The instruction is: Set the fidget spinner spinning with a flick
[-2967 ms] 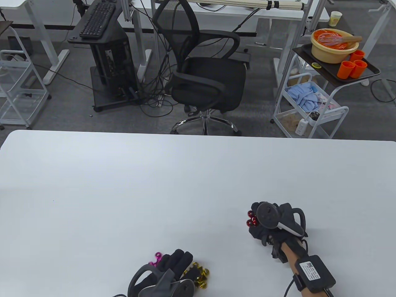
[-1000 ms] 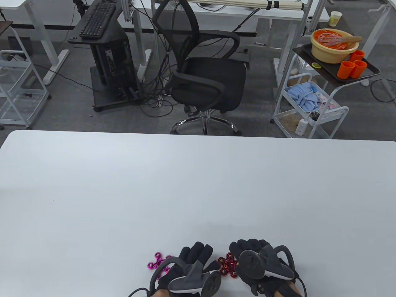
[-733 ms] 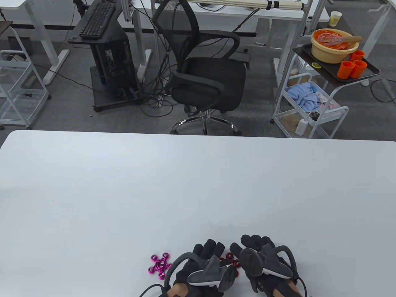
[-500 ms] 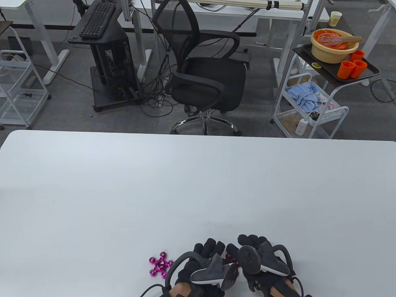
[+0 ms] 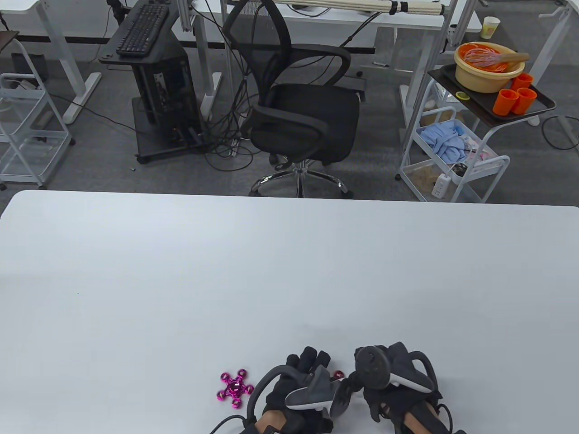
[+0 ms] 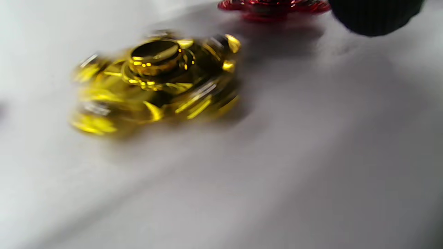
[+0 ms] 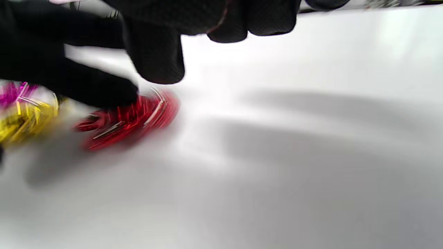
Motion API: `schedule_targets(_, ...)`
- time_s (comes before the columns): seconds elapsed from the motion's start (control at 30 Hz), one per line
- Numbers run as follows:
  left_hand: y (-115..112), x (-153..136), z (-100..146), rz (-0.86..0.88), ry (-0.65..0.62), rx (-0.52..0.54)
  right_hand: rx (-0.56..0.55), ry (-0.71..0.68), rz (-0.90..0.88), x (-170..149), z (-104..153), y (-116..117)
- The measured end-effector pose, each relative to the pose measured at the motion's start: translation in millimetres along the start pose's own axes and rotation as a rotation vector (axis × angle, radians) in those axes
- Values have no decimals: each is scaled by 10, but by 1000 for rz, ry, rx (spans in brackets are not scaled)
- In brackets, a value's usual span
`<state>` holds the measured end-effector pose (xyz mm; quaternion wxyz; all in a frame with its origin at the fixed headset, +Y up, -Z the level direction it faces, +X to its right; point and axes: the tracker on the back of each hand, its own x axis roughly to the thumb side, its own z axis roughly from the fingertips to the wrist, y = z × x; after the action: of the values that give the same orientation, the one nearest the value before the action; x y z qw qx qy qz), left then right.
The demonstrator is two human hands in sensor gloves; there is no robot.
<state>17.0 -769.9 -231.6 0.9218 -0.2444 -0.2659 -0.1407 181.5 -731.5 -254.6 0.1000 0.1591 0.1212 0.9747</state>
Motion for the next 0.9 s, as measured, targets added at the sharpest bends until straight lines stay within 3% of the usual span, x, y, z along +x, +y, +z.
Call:
schedule_targets(0.17, -9, -12, -15, 13, -3, -7, -100, 30, -57, -68, 216, -15)
schedule_targets(0.3, -32, -41, 12, 12, -25, -1, -110, 39, 15, -61, 171, 61)
schedule_targets(0.43, 31, -186, 268, 90, -55, 96, -145, 30, 55, -34, 166, 78)
schedule_targets(0.57, 18, -538, 690, 128, -30, 206, -160, 29, 65, -37, 177, 77)
schedule_targets(0.63, -95, -821, 907, 161, 2, 241, -166, 32, 71, -43, 179, 69)
schedule_targets(0.9, -528, -1464, 1234, 275, 108, 293, -162, 33, 80, 12, 176, 89)
